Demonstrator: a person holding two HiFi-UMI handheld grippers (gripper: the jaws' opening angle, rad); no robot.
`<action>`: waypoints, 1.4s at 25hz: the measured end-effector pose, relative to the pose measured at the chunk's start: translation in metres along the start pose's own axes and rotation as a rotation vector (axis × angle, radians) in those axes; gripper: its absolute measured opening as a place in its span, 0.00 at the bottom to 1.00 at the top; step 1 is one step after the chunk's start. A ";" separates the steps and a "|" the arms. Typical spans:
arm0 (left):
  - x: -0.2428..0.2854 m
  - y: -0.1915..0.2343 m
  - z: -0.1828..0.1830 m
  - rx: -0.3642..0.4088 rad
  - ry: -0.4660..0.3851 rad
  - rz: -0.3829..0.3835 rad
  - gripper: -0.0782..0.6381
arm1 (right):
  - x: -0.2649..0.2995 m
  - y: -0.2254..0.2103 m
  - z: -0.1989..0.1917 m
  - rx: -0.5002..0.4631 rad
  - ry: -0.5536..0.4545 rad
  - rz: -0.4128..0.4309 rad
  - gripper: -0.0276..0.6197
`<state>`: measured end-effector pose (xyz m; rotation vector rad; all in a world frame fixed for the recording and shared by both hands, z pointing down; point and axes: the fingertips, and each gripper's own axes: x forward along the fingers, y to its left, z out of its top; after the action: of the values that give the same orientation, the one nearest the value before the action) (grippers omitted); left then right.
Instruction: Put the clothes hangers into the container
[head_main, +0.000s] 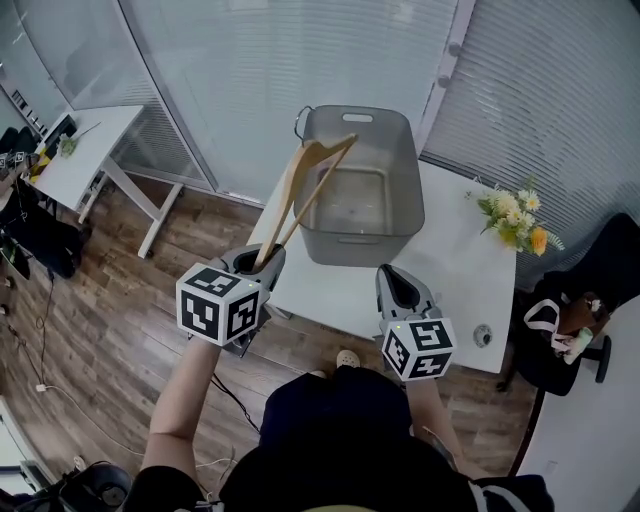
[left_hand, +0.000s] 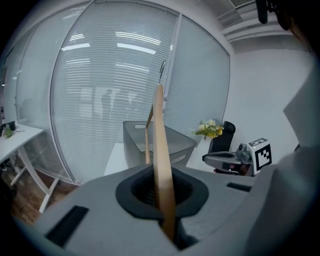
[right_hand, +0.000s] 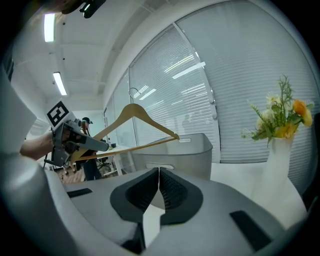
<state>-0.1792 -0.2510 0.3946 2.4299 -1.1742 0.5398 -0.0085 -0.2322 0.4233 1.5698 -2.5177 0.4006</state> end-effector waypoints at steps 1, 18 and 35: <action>0.003 -0.001 0.001 0.013 0.006 0.003 0.12 | 0.000 -0.001 0.000 0.002 0.000 0.004 0.09; 0.051 -0.003 0.024 0.213 0.146 0.006 0.12 | 0.003 -0.017 -0.005 0.046 -0.001 0.021 0.09; 0.112 0.006 0.039 0.394 0.345 0.015 0.13 | 0.006 -0.045 -0.011 0.087 -0.001 -0.019 0.09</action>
<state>-0.1126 -0.3470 0.4177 2.4958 -1.0127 1.2403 0.0289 -0.2527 0.4418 1.6234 -2.5164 0.5135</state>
